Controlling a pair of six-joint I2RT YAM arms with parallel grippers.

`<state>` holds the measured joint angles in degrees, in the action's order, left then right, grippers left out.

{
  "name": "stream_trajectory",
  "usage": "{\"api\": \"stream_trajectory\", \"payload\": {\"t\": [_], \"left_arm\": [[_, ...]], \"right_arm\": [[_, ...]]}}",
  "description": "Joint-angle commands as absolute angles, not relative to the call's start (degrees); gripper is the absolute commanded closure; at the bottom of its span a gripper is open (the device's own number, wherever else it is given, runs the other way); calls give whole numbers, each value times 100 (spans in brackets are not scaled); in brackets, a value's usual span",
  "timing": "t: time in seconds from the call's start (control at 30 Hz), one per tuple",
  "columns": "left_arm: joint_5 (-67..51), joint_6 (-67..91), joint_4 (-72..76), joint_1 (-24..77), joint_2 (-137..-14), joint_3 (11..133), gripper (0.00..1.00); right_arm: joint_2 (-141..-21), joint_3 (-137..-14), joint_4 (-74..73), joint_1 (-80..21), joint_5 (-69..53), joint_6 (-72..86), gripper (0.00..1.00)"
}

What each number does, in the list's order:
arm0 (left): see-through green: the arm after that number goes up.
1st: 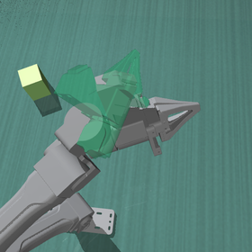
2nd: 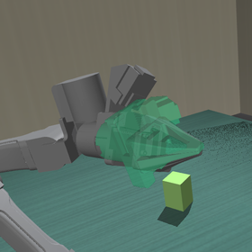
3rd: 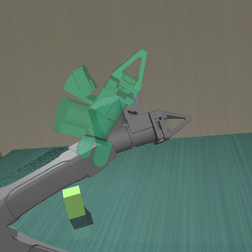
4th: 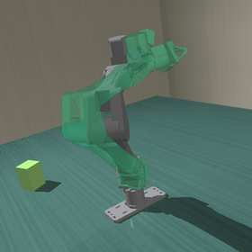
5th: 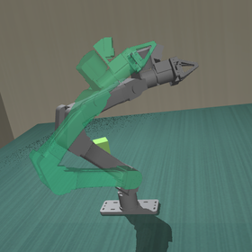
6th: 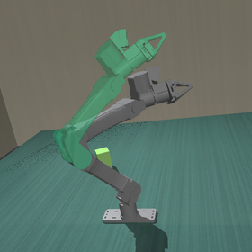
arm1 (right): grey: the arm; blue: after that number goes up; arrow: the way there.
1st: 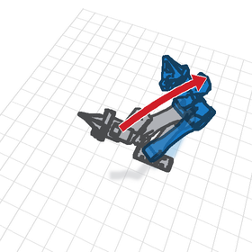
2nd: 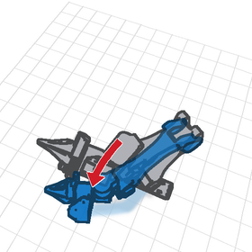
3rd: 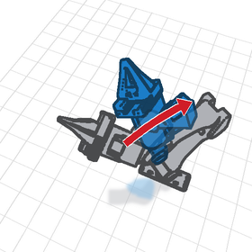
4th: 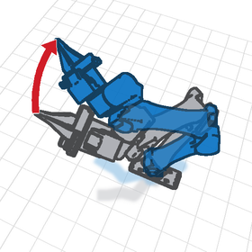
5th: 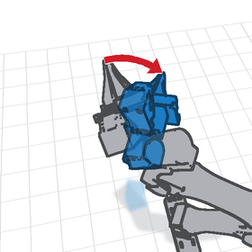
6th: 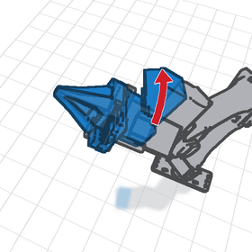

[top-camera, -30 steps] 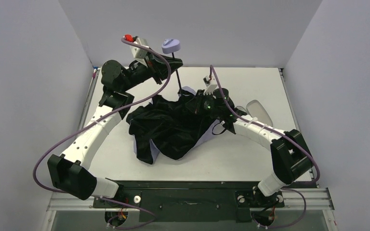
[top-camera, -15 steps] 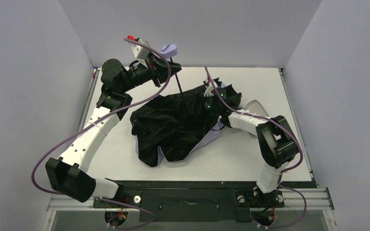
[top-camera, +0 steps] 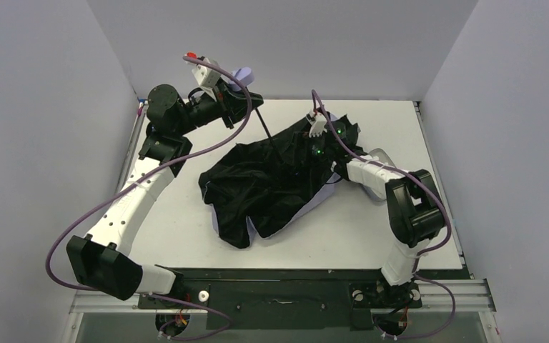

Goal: Open the umbrella

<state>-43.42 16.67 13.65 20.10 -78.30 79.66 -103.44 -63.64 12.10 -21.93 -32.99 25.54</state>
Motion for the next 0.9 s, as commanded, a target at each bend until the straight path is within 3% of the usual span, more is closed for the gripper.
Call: {"api": "stream_trajectory", "payload": {"t": [0.0, 0.17, 0.4, 0.57, 0.67, 0.87], "left_arm": [[-4164, 1436, 1953, 2021, -7488, 8280, 100], [-4202, 1399, 2111, 2110, -7533, 8047, 100], [-4124, 1293, 2158, 2128, -7548, 7959, 100], [-3777, 1048, 2013, 2100, -7559, 8080, 100], [-3512, 1029, 1953, 2015, -7598, 8215, 100], [-3431, 1075, 1947, 1709, -7675, 8405, 100]], "right_arm": [[-9595, -6600, 500, -2266, -4154, 1684, 25], [-9378, -6922, -668, -2311, -3925, 941, 29], [-9886, -7318, -2264, -2485, -3697, -602, 50], [-10040, -7389, -3510, -2700, -3591, -1742, 58], [-10086, -7407, -4035, -2729, -3452, -2436, 58], [-10011, -7086, -4565, -2651, -2885, -3394, 38]]}}
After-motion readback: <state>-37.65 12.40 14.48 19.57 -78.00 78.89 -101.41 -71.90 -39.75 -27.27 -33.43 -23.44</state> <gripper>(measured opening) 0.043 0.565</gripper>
